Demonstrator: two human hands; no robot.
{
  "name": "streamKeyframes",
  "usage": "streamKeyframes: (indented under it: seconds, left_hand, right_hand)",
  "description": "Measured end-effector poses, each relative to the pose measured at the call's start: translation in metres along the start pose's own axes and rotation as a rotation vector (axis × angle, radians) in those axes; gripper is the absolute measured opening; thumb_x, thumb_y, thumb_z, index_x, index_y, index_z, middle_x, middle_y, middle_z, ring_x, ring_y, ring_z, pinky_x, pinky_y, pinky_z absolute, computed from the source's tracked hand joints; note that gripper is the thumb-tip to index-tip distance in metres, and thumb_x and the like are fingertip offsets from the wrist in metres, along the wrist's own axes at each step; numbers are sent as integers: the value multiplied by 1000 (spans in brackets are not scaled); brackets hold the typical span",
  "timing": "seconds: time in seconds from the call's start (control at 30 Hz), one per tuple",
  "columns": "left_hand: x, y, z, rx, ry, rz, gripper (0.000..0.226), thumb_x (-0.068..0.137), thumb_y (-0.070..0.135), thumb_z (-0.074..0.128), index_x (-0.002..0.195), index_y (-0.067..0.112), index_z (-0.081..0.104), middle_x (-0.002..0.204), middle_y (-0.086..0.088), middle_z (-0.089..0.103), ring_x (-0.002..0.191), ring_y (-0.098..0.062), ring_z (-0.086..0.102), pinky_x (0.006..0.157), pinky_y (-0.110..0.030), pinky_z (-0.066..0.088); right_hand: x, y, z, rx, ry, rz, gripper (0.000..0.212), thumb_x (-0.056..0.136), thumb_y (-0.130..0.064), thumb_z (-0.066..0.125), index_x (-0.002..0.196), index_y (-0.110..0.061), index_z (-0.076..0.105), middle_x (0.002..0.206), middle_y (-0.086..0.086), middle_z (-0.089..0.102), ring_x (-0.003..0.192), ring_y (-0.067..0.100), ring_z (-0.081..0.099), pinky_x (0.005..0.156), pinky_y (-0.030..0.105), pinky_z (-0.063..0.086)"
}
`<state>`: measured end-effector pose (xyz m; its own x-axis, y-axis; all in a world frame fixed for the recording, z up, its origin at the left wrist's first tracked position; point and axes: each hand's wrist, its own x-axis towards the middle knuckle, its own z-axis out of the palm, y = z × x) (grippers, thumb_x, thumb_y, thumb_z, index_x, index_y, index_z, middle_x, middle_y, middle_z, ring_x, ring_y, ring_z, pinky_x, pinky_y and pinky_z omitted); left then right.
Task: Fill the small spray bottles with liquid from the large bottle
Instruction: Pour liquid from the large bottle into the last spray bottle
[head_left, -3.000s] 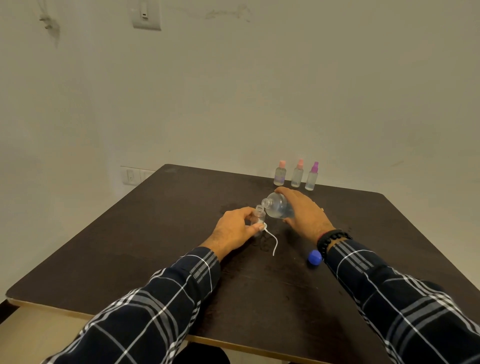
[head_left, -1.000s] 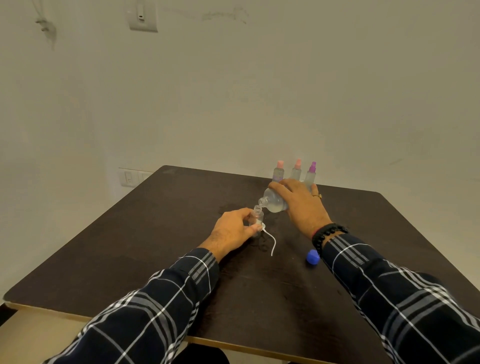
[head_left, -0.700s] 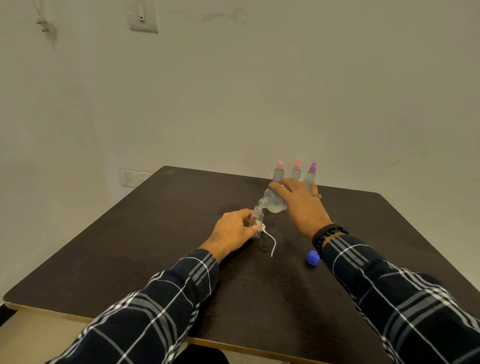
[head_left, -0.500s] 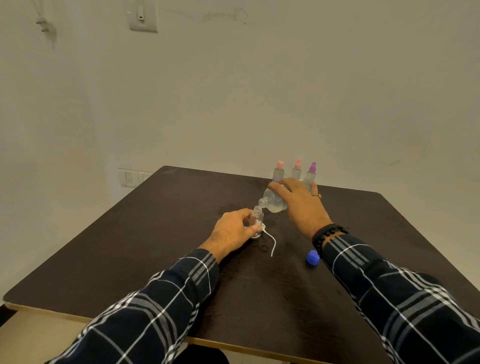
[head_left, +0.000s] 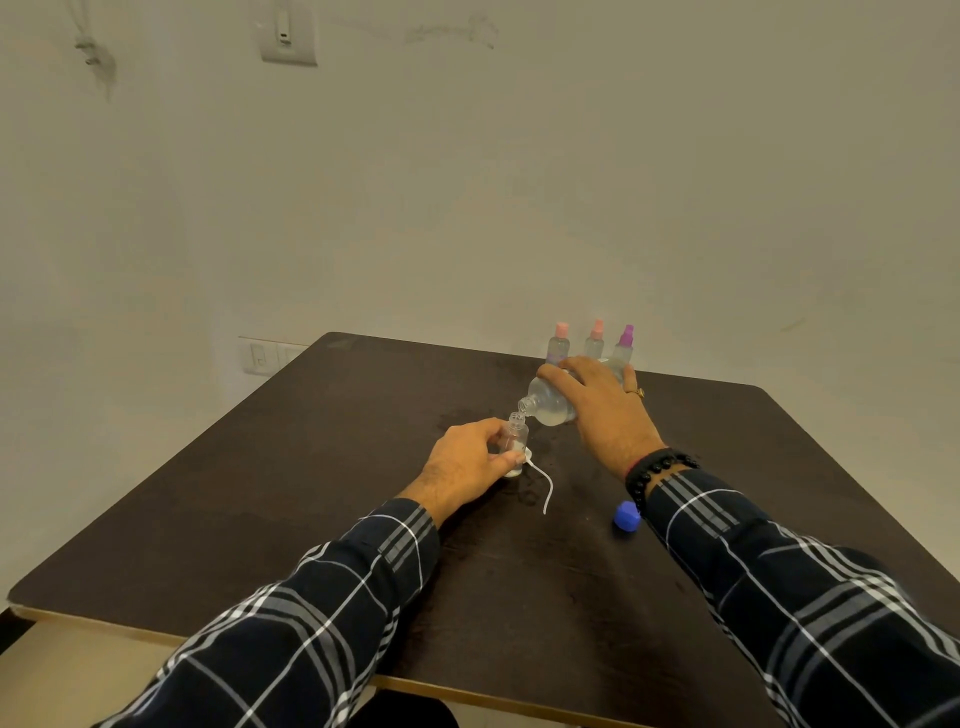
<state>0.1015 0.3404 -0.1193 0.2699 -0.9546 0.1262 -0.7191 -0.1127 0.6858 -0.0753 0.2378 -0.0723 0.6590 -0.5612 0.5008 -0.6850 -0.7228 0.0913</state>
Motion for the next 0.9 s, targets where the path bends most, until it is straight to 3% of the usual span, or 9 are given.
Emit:
streamKeyframes:
  seconds: [0.3, 0.5, 0.73, 0.9]
  left_hand:
    - [1, -1, 1, 18, 0, -7, 42, 89, 47, 68, 127, 30, 60, 116, 11, 66, 99, -7, 64, 92, -32, 51]
    - [0, 0, 0, 27, 5, 7, 43, 90, 46, 68, 128, 29, 60, 117, 9, 66, 101, -7, 63, 89, -28, 48]
    - [1, -1, 1, 27, -2, 2, 44, 90, 48, 68, 129, 30, 59, 117, 10, 66, 98, -6, 64, 90, -29, 49]
    - [2, -3, 1, 41, -8, -2, 45, 90, 48, 68, 130, 30, 59, 119, 9, 66, 103, -9, 63, 94, -32, 50]
  right_hand:
    - [-1, -1, -1, -3, 0, -4, 76, 87, -5, 71, 147, -37, 37, 147, 1, 42, 140, 25, 36, 116, 69, 19]
    - [0, 0, 1, 4, -6, 0, 77, 87, -5, 71, 147, -38, 36, 148, 1, 42, 141, 25, 36, 114, 69, 21]
    - [0, -2, -2, 0, -8, 0, 77, 86, -2, 70, 148, -36, 37, 148, 2, 41, 141, 25, 35, 116, 69, 15]
    - [2, 0, 1, -13, -8, -8, 79, 85, -5, 73, 146, -38, 36, 147, 1, 42, 140, 25, 36, 113, 71, 21]
